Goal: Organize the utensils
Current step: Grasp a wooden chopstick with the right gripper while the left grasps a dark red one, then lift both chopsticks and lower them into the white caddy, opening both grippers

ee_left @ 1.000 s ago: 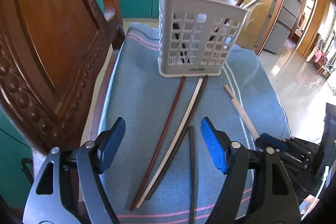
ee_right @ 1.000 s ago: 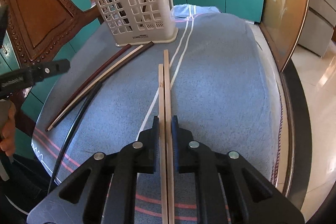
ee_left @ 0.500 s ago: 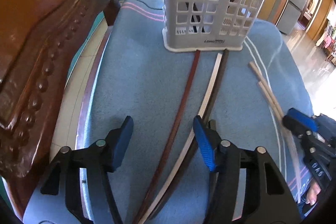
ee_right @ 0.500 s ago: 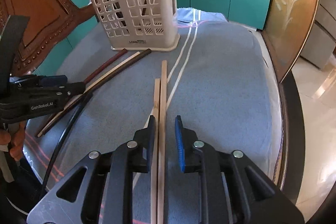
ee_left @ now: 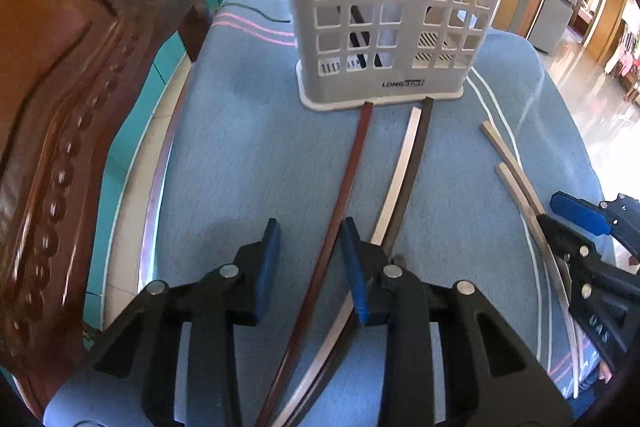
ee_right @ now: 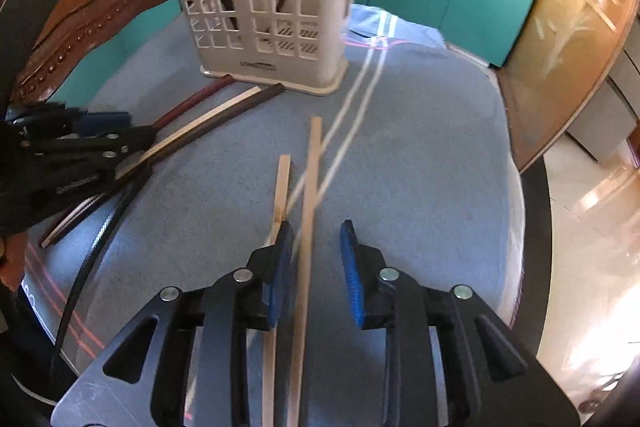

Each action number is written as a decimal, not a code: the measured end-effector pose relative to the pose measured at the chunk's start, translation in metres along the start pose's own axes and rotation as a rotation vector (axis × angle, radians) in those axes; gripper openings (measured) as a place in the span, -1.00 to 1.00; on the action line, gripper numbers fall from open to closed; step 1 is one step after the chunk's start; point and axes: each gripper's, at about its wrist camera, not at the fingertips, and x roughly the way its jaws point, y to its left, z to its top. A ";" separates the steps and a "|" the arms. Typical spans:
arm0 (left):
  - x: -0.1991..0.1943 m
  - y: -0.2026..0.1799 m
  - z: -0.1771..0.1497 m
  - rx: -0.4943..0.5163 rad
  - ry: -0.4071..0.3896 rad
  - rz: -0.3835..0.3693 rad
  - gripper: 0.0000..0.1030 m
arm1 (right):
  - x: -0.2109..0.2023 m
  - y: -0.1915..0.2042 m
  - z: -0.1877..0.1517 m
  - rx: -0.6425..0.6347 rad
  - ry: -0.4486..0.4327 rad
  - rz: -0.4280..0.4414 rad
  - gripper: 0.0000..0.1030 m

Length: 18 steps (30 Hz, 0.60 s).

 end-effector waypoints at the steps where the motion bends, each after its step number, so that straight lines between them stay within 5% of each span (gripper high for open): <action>1: 0.002 -0.003 0.004 0.008 0.000 0.007 -0.35 | 0.003 -0.001 0.005 0.002 0.009 0.009 -0.46; 8: 0.011 -0.010 0.024 0.003 0.009 0.016 -0.22 | 0.010 -0.003 0.018 -0.009 0.025 0.035 -0.40; 10: 0.013 -0.011 0.027 0.002 0.013 0.014 -0.24 | 0.008 -0.002 0.016 -0.016 0.019 0.050 -0.55; 12: 0.018 -0.005 0.034 0.000 0.017 -0.007 -0.45 | 0.010 -0.001 0.017 -0.011 0.016 0.070 -0.84; 15: 0.024 -0.013 0.038 0.016 0.015 -0.031 -0.75 | 0.008 0.001 0.015 -0.003 -0.002 0.083 -0.87; 18: 0.026 -0.021 0.040 0.044 0.002 -0.014 -0.79 | 0.002 0.000 0.011 0.011 -0.026 0.097 -0.88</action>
